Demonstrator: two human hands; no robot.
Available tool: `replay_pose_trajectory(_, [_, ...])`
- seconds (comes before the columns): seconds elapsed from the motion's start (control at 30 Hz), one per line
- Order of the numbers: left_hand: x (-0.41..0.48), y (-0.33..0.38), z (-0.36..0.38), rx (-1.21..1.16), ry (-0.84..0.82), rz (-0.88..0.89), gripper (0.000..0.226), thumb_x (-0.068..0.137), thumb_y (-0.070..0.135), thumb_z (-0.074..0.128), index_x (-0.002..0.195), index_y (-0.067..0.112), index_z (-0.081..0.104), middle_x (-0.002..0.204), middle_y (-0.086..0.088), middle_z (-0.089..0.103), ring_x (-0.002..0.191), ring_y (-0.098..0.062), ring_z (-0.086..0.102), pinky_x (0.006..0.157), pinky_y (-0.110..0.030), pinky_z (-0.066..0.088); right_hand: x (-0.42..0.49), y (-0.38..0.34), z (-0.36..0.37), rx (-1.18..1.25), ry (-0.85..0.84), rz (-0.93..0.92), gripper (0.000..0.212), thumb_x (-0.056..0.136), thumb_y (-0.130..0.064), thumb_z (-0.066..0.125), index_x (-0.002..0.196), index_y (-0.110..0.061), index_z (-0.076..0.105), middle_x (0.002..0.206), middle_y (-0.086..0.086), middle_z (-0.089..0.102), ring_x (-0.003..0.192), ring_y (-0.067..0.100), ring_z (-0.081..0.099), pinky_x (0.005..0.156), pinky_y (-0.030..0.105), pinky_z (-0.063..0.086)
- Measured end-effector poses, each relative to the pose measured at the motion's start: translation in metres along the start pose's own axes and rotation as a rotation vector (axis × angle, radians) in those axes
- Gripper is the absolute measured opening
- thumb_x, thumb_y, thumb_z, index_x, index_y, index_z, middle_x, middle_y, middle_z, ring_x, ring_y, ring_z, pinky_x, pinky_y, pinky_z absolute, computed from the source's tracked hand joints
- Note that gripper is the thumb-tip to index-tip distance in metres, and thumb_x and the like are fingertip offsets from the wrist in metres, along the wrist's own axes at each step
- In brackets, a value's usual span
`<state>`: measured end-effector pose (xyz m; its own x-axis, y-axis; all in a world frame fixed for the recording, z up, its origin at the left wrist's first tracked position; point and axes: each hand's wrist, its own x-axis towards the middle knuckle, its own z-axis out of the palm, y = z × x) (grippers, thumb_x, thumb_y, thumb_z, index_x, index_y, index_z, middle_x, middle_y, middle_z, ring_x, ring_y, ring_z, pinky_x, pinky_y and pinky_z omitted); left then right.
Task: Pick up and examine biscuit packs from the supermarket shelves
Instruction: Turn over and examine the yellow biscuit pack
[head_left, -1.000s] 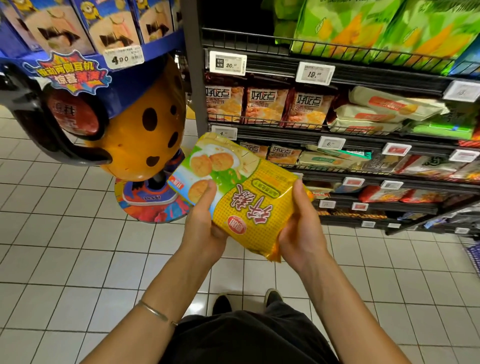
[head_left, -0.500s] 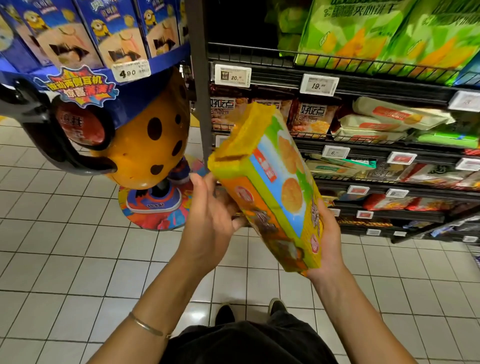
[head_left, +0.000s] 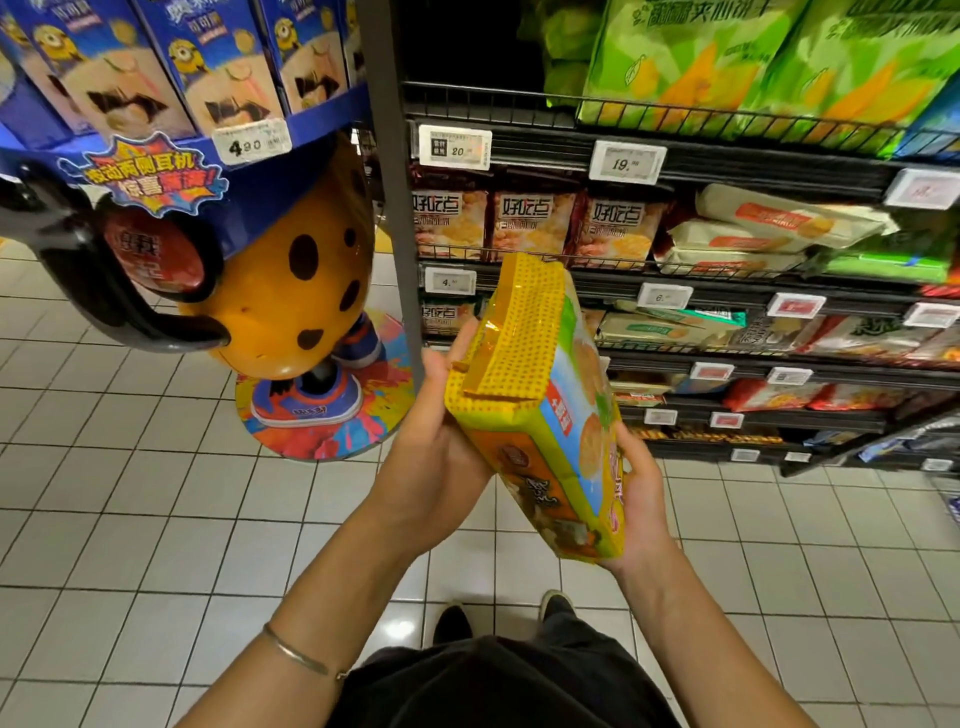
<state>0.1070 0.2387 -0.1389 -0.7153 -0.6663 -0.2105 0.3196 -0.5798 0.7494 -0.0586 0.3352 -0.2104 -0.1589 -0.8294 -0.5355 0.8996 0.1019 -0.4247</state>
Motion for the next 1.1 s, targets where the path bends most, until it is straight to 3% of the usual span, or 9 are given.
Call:
replay_pose_trajectory(0.1, [-0.003, -0.008, 0.005, -0.066, -0.002, -0.024, 0.080, 0.095, 0.071, 0.046, 0.159, 0.023, 0.039, 0.159, -0.005, 0.050, 0.150, -0.029, 0.043, 0.128, -0.056, 0.022, 0.000, 0.006, 0.007, 0.064, -0.030, -0.066, 0.059, 0.093, -0.056, 0.057, 0.139, -0.019, 0.066, 0.138, 0.014, 0.067, 0.119, 0.039, 0.068, 0.093, 0.054, 0.057])
replay_pose_trajectory(0.2, [-0.007, -0.022, 0.005, 0.003, 0.010, 0.078, 0.082, 0.081, 0.076, 0.066, 0.149, 0.032, 0.051, 0.151, 0.005, 0.058, 0.143, -0.020, 0.052, 0.118, -0.047, 0.041, -0.001, 0.009, 0.017, 0.078, -0.090, -0.115, 0.064, 0.090, -0.055, 0.067, 0.143, -0.019, 0.063, 0.148, 0.015, 0.059, 0.133, 0.041, 0.058, 0.103, 0.057, 0.052])
replay_pose_trajectory(0.3, [-0.009, -0.020, 0.004, 0.008, 0.159, 0.123, 0.128, 0.055, 0.070, 0.091, 0.156, 0.013, 0.039, 0.142, -0.005, 0.064, 0.127, -0.022, 0.063, 0.105, -0.042, 0.053, -0.005, 0.004, 0.018, 0.045, -0.137, -0.161, 0.078, 0.078, -0.047, 0.084, 0.146, -0.016, 0.059, 0.153, 0.016, 0.053, 0.140, 0.041, 0.051, 0.116, 0.062, 0.038])
replay_pose_trajectory(0.4, [-0.008, -0.012, -0.006, 0.032, 0.208, 0.155, 0.149, 0.042, 0.069, 0.096, 0.158, 0.002, 0.031, 0.155, -0.022, 0.049, 0.139, -0.038, 0.052, 0.117, -0.056, 0.040, -0.008, -0.009, 0.013, -0.008, -0.162, -0.132, 0.079, 0.089, -0.058, 0.069, 0.154, -0.017, 0.048, 0.160, 0.016, 0.045, 0.149, 0.037, 0.039, 0.125, 0.058, 0.022])
replay_pose_trajectory(0.53, [0.001, 0.007, -0.023, 0.095, 0.182, 0.188, 0.110, 0.045, 0.080, 0.089, 0.133, 0.020, 0.063, 0.130, -0.007, 0.072, 0.123, -0.026, 0.067, 0.104, -0.042, 0.055, -0.009, -0.030, 0.013, -0.154, -0.100, -0.130, 0.087, 0.094, -0.061, 0.056, 0.154, 0.000, 0.040, 0.156, 0.026, 0.045, 0.145, 0.043, 0.041, 0.121, 0.056, 0.028])
replay_pose_trajectory(0.63, [0.006, 0.016, -0.030, 0.121, 0.125, 0.147, 0.090, 0.047, 0.079, 0.088, 0.119, 0.027, 0.073, 0.122, -0.005, 0.076, 0.112, -0.024, 0.073, 0.092, -0.039, 0.061, -0.010, -0.050, 0.028, -0.412, -0.004, -0.285, 0.066, 0.096, -0.054, 0.051, 0.140, -0.004, 0.054, 0.126, 0.021, 0.068, 0.115, 0.038, 0.062, 0.092, 0.047, 0.052])
replay_pose_trajectory(0.73, [0.007, 0.017, -0.040, 0.168, 0.088, 0.068, 0.080, 0.049, 0.078, 0.089, 0.112, 0.030, 0.081, 0.125, -0.009, 0.075, 0.114, -0.028, 0.072, 0.096, -0.043, 0.061, -0.017, -0.066, 0.051, -0.720, 0.015, -0.484, 0.056, 0.092, -0.050, 0.064, 0.138, -0.020, 0.054, 0.134, 0.007, 0.065, 0.122, 0.024, 0.063, 0.104, 0.046, 0.048])
replay_pose_trajectory(0.87, [0.006, 0.017, -0.047, 0.339, 0.052, -0.047, 0.087, 0.049, 0.080, 0.088, 0.115, 0.025, 0.079, 0.126, -0.011, 0.075, 0.116, -0.032, 0.071, 0.101, -0.048, 0.056, -0.032, -0.080, 0.083, -1.227, -0.021, -0.840, 0.078, 0.080, -0.060, 0.068, 0.148, -0.028, 0.044, 0.151, -0.008, 0.051, 0.139, 0.001, 0.048, 0.112, 0.028, 0.043])
replay_pose_trajectory(1.1, [0.007, 0.025, -0.043, 0.541, -0.210, -0.120, 0.074, 0.070, 0.071, 0.083, 0.128, 0.025, 0.071, 0.129, -0.009, 0.073, 0.115, -0.029, 0.071, 0.090, -0.036, 0.058, -0.037, -0.087, 0.110, -1.781, -0.112, -0.533, 0.088, 0.060, -0.083, 0.070, 0.139, -0.049, 0.048, 0.125, -0.022, 0.065, 0.111, -0.003, 0.064, 0.096, 0.030, 0.054])
